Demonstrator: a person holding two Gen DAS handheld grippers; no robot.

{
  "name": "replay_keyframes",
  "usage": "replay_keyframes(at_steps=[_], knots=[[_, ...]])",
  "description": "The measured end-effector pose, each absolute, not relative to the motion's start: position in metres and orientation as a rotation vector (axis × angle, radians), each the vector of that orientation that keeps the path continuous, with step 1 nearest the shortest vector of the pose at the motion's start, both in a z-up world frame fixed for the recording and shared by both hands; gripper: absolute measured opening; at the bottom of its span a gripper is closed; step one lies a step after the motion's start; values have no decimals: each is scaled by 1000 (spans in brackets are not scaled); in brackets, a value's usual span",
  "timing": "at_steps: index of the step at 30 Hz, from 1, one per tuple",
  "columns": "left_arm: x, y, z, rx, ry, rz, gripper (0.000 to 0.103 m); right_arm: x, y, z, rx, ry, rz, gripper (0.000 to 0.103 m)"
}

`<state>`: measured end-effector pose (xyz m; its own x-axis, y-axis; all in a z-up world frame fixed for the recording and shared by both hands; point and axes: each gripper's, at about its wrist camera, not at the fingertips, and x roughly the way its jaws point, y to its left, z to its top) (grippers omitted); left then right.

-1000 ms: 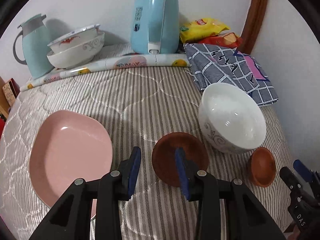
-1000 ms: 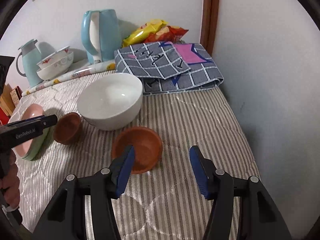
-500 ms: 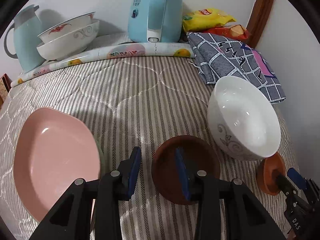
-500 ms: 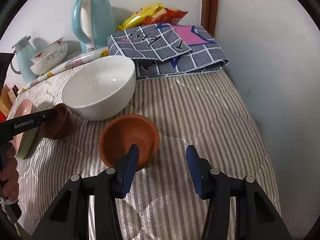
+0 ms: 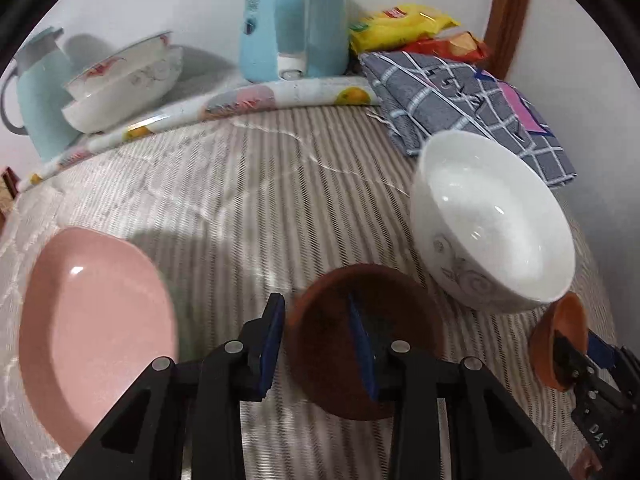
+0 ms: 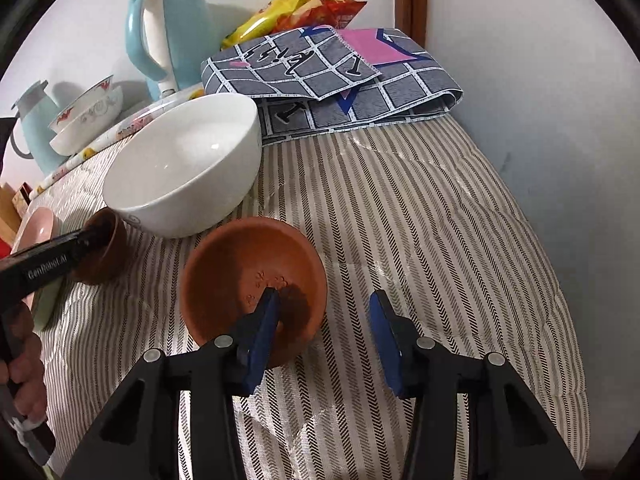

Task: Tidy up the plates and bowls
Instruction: 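Grasp the terracotta small bowl with the right gripper while the left gripper holds the brown bowl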

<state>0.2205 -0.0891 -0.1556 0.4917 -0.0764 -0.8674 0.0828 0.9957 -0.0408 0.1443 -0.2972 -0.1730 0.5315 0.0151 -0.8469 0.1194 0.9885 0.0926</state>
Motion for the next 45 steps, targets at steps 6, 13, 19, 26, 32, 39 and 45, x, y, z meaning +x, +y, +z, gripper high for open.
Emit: replay_keyframes(at_steps=[6,13,19,26,32,39,45], knots=[[222,-84,-156,-64,1058,-102,29,147,-295,-172,112,1002,-52,46],[221,-75,-150,-106,1037,-124,14,151,-289,-170,110,1017,-15,22],[218,-74,-147,-128,1027,-144,12,148,-282,-166,76,1006,-56,11],[209,-75,-138,-117,1001,-164,11,143,-285,-157,124,986,-49,6],[201,-73,-131,-127,984,-181,11,139,-281,-151,115,985,-62,6],[195,-69,-119,-135,965,-187,11,133,-278,-140,117,969,-69,6],[189,-64,-109,-139,948,-183,11,128,-279,-131,141,955,-72,6]])
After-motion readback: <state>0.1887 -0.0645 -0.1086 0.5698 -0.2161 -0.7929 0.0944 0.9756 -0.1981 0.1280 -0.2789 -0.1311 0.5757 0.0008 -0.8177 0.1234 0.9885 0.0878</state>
